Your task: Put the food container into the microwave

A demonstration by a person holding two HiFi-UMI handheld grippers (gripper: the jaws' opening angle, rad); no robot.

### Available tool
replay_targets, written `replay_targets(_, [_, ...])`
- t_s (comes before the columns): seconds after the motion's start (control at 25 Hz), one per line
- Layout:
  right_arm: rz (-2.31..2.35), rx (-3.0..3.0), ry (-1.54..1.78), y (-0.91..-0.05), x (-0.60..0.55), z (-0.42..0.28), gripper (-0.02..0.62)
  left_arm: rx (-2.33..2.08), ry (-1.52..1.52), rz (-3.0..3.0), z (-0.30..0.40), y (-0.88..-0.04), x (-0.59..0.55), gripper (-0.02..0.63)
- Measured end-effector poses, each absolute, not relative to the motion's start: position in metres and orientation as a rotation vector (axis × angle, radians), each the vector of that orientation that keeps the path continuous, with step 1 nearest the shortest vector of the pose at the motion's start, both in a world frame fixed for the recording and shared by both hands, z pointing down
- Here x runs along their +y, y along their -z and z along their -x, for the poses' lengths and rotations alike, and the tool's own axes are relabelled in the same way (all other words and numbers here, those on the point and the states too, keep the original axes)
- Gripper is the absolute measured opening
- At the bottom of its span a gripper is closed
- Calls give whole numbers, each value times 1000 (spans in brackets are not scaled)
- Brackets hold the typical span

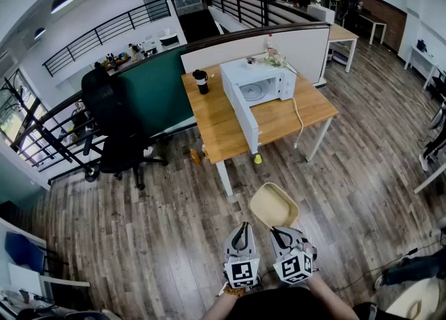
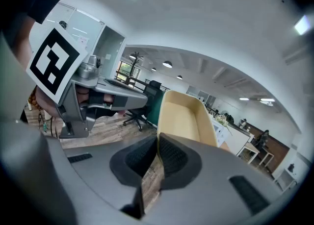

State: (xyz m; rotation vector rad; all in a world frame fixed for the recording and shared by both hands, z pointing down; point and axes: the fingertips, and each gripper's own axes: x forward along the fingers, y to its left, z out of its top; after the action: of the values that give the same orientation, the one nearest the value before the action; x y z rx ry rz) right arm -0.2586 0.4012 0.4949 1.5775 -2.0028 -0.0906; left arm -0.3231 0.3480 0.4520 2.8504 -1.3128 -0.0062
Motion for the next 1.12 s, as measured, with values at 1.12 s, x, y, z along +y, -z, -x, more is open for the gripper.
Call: replay_targets(1.12, [-1594, -2104, 88, -489, 304, 123, 24, -1346, -28, -2880, 179, -441, 265, 32])
